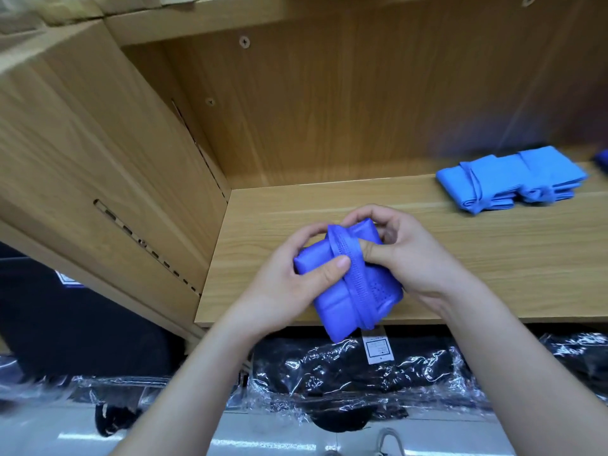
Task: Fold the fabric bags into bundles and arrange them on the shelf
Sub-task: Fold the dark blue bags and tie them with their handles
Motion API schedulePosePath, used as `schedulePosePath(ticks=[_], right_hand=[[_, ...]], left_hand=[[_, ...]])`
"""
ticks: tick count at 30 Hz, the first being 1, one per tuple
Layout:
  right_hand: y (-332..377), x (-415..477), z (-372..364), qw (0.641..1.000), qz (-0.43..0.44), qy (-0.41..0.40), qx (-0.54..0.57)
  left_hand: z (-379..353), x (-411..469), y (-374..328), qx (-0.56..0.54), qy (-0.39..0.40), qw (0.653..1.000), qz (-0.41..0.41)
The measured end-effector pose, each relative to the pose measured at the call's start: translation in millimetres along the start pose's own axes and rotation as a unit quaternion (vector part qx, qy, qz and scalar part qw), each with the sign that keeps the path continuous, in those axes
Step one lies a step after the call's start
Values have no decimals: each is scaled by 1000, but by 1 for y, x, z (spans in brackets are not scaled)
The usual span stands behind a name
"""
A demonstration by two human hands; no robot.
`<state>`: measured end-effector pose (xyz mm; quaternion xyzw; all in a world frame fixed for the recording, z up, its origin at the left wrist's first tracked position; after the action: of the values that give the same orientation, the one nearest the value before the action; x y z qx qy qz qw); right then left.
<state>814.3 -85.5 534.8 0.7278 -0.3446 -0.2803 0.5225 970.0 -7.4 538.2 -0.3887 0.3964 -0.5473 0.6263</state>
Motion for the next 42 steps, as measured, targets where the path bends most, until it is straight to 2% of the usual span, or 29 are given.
schedulePosePath(ticks=[3, 7, 10, 13, 15, 18, 21, 23, 26, 30, 34, 36, 38, 40, 42], right_hand=[[-2, 0, -3, 999, -42, -13, 23], [-12, -9, -7, 989, -94, -37, 111], [-21, -18, -18, 978, -88, -42, 187], [-26, -23, -24, 976, -71, -44, 203], [-29, -26, -23, 979, -60, -58, 188], [-31, -31, -15, 988, -36, -94, 115], [-25, -35, -7, 996, -18, -90, 21], [-20, -37, -8, 996, 0, -91, 19], [-16, -43, -12, 995, 28, -93, 22], [-19, -55, -8, 998, -23, -56, 0], [-15, -72, 17, 991, 23, -130, 15], [-6, -86, 35, 991, 17, -131, 3], [4, -101, 50, 989, 14, -148, 2], [11, -114, 65, 979, 36, -200, 18], [14, -126, 79, 969, 49, -239, 45]], left_hand=[[-12, 1, 7, -19, -121, 992, -13], [-8, 4, 11, -144, -239, 960, 24], [-12, 4, 12, -162, -288, 943, 33], [-20, 1, 14, -193, -299, 933, 48], [-22, -1, 16, -213, -271, 937, 64], [-11, -5, 15, -229, -179, 953, 88], [3, -7, 17, -131, -72, 987, 58], [3, -8, 16, -110, -16, 993, 45], [-6, -9, 15, -161, -15, 986, 44], [-19, -8, 19, -200, -48, 978, 44], [-35, -1, 10, -176, 12, 984, 22], [-42, 6, 5, -170, 42, 985, 7], [-53, 12, -5, -159, 100, 982, -1], [-74, 15, -15, -129, 143, 981, 4], [-100, 20, -23, -124, 118, 985, 3]])
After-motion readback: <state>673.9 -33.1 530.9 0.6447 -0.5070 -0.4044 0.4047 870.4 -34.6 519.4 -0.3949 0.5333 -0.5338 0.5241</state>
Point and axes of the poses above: each hand's wrist, its own x-axis towards the middle knuckle, its own z-axis out of the back of the hand, y = z × x, the point moved 1 cm from there along x, towards the middle knuckle, and after that the axes turned 10 degrees about x, right-handed, at the moved point
